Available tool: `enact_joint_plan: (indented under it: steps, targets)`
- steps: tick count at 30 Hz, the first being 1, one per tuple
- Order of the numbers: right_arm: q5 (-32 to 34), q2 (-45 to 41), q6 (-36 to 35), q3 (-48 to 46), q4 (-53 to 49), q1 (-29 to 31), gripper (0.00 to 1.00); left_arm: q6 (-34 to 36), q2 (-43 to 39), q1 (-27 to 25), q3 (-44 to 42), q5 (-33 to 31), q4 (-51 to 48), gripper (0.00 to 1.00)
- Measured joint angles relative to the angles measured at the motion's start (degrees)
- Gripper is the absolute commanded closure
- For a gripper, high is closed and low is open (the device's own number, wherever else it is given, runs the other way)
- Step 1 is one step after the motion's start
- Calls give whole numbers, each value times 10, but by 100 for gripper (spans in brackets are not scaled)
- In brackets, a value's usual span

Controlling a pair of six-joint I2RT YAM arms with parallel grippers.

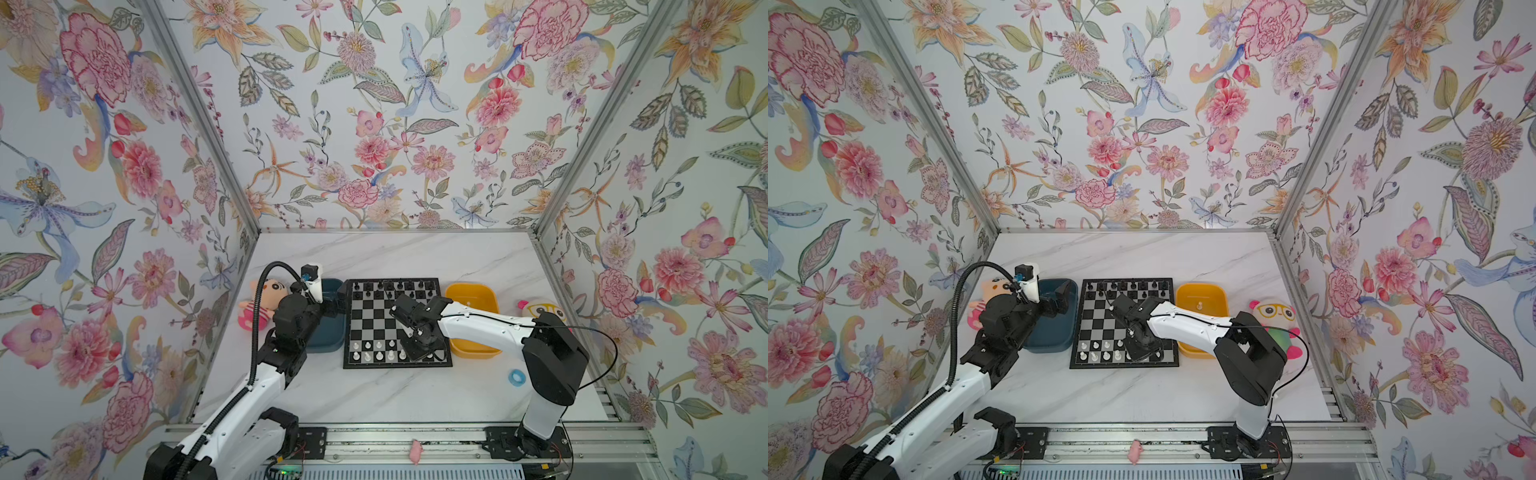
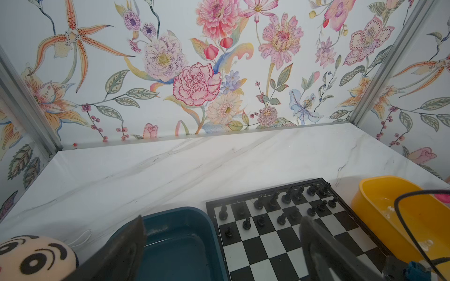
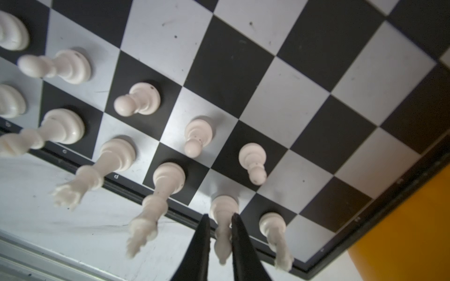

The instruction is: Set up the chess pieces on the board

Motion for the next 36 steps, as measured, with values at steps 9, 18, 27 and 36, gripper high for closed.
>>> enact_joint_plan:
  steps: [9, 18, 27, 36]
  targets:
    - [2, -25, 9, 0, 0, 0, 75, 0, 0, 0, 0, 0, 0, 1]
    - [31, -100, 5, 0, -12, -46, 73, 0, 0, 0, 0, 0, 0, 1]
    - [63, -159, -33, 0, -11, -181, 72, 0, 23, 0, 0, 0, 0, 1]
    - [65, -155, -69, 0, 1, -281, 74, 0, 59, 0, 7, -10, 0, 1]
